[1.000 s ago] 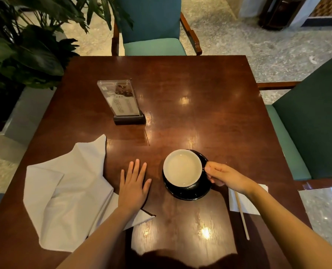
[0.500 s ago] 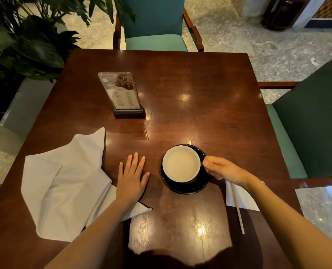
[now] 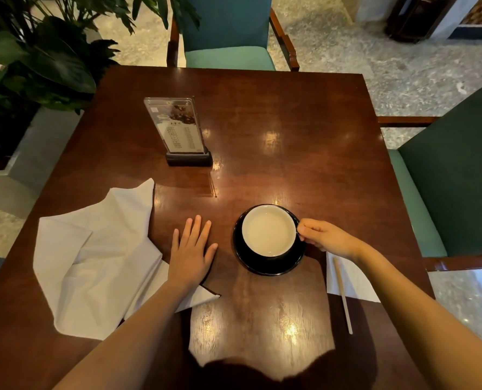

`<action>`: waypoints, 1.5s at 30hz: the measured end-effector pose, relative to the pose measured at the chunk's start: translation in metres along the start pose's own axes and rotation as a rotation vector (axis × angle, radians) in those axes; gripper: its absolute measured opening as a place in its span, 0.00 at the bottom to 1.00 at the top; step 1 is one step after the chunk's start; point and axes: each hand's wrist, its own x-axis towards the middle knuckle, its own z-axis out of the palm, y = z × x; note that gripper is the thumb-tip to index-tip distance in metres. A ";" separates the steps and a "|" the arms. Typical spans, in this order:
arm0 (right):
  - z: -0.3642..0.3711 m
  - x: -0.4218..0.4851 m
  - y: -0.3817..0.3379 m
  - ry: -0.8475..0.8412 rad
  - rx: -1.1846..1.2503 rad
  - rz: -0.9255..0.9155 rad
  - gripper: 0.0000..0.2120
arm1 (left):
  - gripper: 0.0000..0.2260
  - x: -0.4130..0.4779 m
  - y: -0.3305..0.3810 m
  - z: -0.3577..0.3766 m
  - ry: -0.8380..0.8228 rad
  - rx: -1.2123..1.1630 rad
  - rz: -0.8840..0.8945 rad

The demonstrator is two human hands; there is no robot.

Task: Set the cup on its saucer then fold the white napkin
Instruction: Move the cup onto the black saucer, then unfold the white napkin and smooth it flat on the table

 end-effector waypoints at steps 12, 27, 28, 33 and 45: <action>0.001 0.003 0.009 0.012 -0.002 0.070 0.14 | 0.32 0.002 0.005 -0.010 -0.061 0.061 -0.015; -0.023 -0.005 -0.052 0.101 -0.448 0.089 0.17 | 0.24 0.006 0.017 -0.075 -0.577 0.097 -0.015; -0.020 -0.002 -0.060 0.102 -0.492 0.084 0.16 | 0.23 0.006 0.013 -0.083 -0.607 0.095 -0.004; 0.011 0.020 -0.118 0.012 -0.752 0.079 0.18 | 0.20 0.001 -0.013 -0.119 -0.651 0.053 0.011; 0.162 0.073 -0.192 -0.316 -0.969 0.102 0.26 | 0.25 -0.042 -0.114 -0.168 -0.517 -0.014 -0.118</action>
